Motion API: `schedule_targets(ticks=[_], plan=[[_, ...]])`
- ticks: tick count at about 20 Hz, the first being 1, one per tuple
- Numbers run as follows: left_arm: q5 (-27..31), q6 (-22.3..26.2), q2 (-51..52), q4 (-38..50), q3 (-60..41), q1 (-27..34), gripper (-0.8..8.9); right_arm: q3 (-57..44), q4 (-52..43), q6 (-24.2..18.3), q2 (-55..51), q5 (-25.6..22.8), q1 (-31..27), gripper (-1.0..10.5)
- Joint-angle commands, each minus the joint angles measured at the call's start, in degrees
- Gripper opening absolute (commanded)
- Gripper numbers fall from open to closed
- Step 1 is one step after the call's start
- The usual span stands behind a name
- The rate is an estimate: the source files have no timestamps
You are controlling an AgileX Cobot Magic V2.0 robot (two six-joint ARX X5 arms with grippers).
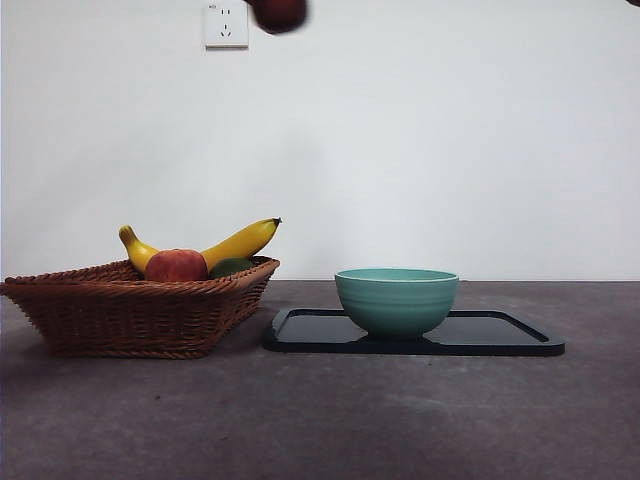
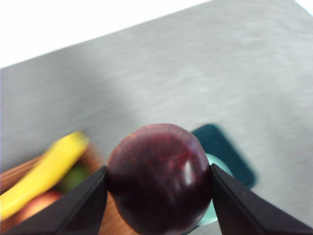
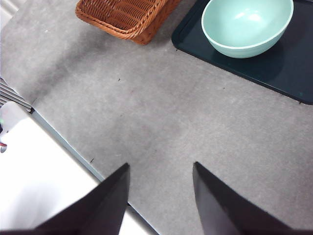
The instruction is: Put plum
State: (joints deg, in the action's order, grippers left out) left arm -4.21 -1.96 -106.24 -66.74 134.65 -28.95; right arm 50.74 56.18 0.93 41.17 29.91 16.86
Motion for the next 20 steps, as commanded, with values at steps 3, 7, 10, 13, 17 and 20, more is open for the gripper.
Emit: schedule_targets(ticks=[3,7,10,13,17,20], plan=[[0.39,2.43,3.61,-8.35,1.57,4.11,2.34,0.59,-0.48,0.50,0.22,0.07,0.31,2.1],[0.39,2.62,6.45,-12.22,1.36,6.19,2.14,0.59,-0.48,0.31,0.22,0.07,0.31,2.1],[0.39,2.69,7.45,-14.95,0.98,6.86,2.15,0.59,-0.46,0.31,0.22,0.09,0.31,2.1],[0.37,2.75,8.00,-16.09,-0.26,7.37,2.15,0.59,-0.46,0.31,0.17,0.09,0.31,2.1],[0.37,2.75,10.67,-15.06,-7.67,7.65,2.14,0.59,-0.46,0.31,0.15,0.09,0.31,2.1],[0.37,2.45,15.93,-7.63,-20.09,8.50,2.14,0.59,-0.46,0.28,0.15,0.09,0.31,2.1]])
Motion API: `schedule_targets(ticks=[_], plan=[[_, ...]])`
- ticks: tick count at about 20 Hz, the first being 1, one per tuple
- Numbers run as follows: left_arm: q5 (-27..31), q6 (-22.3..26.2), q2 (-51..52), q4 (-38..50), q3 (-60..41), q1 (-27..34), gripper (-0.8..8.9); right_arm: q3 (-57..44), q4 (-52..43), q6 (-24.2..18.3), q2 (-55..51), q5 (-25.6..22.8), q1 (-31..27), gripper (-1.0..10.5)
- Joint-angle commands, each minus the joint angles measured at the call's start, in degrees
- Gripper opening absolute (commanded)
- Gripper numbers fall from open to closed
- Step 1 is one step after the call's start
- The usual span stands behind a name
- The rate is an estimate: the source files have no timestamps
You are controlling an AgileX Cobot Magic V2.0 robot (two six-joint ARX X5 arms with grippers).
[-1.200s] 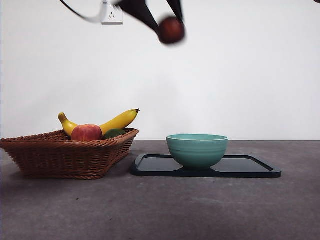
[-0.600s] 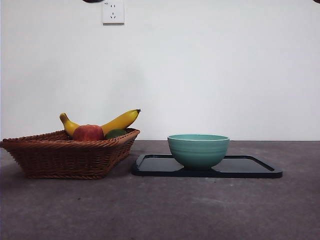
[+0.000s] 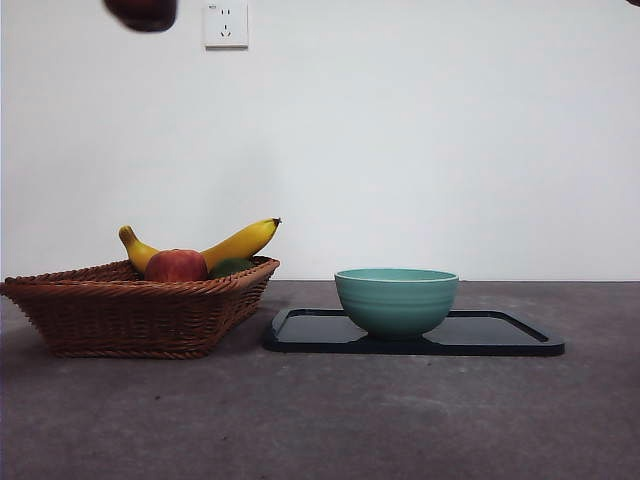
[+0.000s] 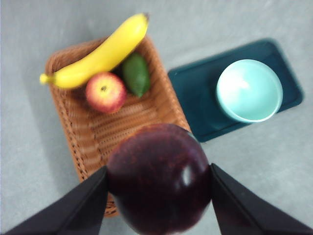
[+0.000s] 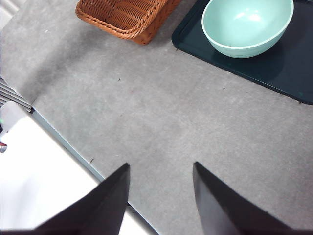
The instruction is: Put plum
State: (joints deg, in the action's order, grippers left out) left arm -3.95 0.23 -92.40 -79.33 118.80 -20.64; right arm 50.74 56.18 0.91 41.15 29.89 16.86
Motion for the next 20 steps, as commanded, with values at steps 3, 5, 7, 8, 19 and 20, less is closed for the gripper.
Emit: schedule_targets(ticks=[3,5,7,8,19,20], plan=[[0.11,0.13,9.07,17.44,-21.14,0.90,2.14,0.59,-0.46,0.31,0.20,0.11,0.31,2.1],[0.11,0.15,11.76,24.70,-30.69,1.44,2.14,0.59,-0.50,0.33,0.20,0.11,0.31,2.1],[0.13,0.20,12.41,31.26,-38.42,1.95,2.15,0.59,-0.48,0.33,0.20,0.11,0.31,2.1],[0.11,0.20,12.39,34.45,-41.92,2.03,2.14,0.59,-0.46,0.35,0.20,0.11,0.31,2.1],[0.20,4.63,7.67,62.51,-60.61,3.08,2.14,0.59,-0.46,0.39,0.20,0.11,0.31,2.1],[0.20,4.96,6.43,62.64,-60.61,3.06,2.14,0.59,-0.46,0.39,0.20,0.11,0.31,2.1]])
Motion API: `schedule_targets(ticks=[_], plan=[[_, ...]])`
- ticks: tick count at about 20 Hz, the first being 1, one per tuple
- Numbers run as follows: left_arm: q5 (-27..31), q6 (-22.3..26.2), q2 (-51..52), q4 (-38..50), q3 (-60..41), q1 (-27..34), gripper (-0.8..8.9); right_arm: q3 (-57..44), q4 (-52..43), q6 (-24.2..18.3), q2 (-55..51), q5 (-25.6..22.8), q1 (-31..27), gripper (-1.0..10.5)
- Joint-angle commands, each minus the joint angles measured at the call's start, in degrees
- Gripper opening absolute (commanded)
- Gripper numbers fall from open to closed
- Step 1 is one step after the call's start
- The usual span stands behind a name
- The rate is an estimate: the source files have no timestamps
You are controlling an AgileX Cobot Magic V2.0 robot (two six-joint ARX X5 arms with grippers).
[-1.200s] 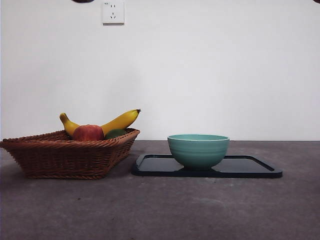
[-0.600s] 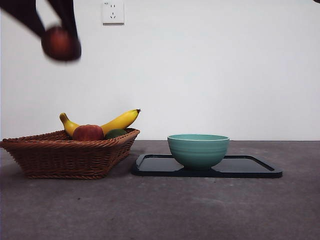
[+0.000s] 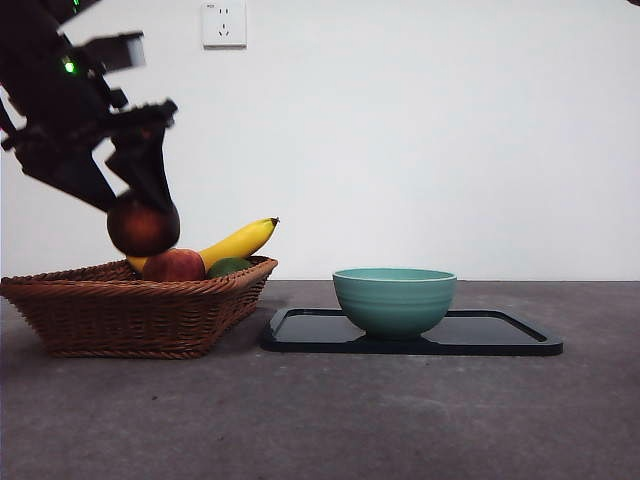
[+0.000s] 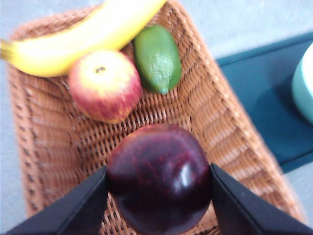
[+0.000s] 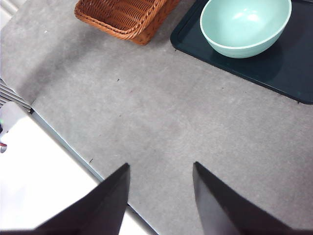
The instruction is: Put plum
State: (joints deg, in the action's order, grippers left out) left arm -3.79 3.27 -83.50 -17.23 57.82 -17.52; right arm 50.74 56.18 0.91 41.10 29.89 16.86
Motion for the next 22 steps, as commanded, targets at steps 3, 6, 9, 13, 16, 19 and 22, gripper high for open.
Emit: schedule_targets(ticks=[3,6,9,13,16,19,22], plan=[[0.04,2.51,-5.86,0.81,0.37,0.00,2.14,0.59,-0.46,0.39,0.24,0.11,0.31,2.1],[0.04,2.51,-7.91,1.49,0.37,0.07,2.14,0.59,-0.46,0.39,0.24,0.11,0.31,2.1],[0.04,2.75,-8.79,2.43,0.37,0.24,2.15,0.59,-0.46,0.39,0.24,0.11,0.31,2.1],[0.04,2.75,-10.16,1.90,0.37,0.52,2.17,0.59,-0.46,0.39,0.24,0.11,0.31,2.1],[0.00,2.67,-10.73,1.31,0.37,0.52,2.26,0.59,-0.46,0.39,0.24,0.11,0.31,2.1],[-0.02,2.34,-10.73,1.31,0.37,0.52,3.54,0.59,-0.48,0.39,0.24,0.11,0.31,2.1],[-0.02,2.05,-10.58,1.42,0.48,0.52,4.09,0.59,-0.48,0.39,0.24,0.11,0.31,2.1]])
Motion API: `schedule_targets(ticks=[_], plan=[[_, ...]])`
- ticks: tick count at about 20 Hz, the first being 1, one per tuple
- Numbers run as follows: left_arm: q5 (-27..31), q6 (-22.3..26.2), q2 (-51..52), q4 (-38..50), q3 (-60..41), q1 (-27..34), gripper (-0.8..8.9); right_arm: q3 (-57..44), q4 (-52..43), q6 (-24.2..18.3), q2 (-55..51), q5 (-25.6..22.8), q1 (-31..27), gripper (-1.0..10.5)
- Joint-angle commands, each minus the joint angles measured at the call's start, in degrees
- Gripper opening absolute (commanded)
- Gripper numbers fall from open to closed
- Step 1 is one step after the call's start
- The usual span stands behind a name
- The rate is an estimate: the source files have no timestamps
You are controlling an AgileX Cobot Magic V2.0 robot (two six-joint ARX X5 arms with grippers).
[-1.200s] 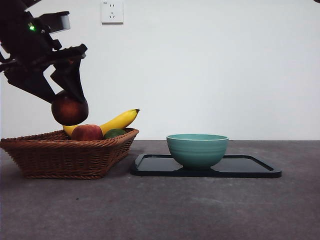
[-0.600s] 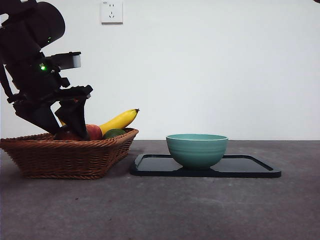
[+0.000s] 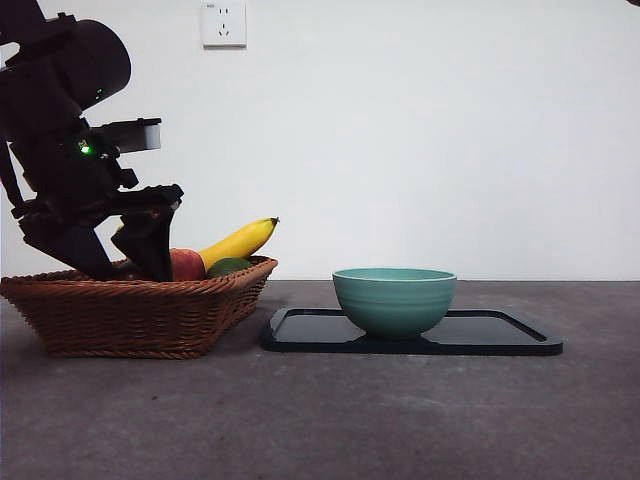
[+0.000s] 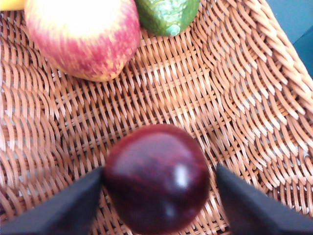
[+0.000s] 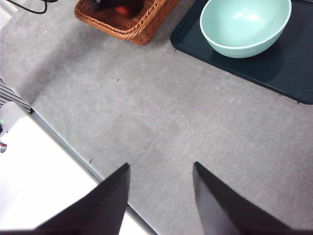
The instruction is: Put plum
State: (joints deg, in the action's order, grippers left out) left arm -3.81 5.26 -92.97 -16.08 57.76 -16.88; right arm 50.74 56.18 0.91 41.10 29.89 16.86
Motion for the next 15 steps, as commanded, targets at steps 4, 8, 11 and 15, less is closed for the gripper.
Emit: schedule_targets(ticks=[4,8,11,15], plan=[[0.00,0.02,0.96,0.33,0.81,-0.11,4.08,0.59,-0.48,0.39,0.24,0.09,0.31,2.1],[0.00,-0.02,6.43,-0.02,0.92,-0.11,4.06,0.59,-0.74,0.39,0.28,0.09,0.31,2.1],[-0.48,-0.42,12.17,-1.40,1.01,-0.33,4.06,0.59,-0.96,0.37,0.31,0.09,0.31,2.1],[-5.38,-0.39,21.57,-6.36,1.01,-0.79,4.04,0.59,-2.32,0.39,0.35,0.09,0.31,2.1]])
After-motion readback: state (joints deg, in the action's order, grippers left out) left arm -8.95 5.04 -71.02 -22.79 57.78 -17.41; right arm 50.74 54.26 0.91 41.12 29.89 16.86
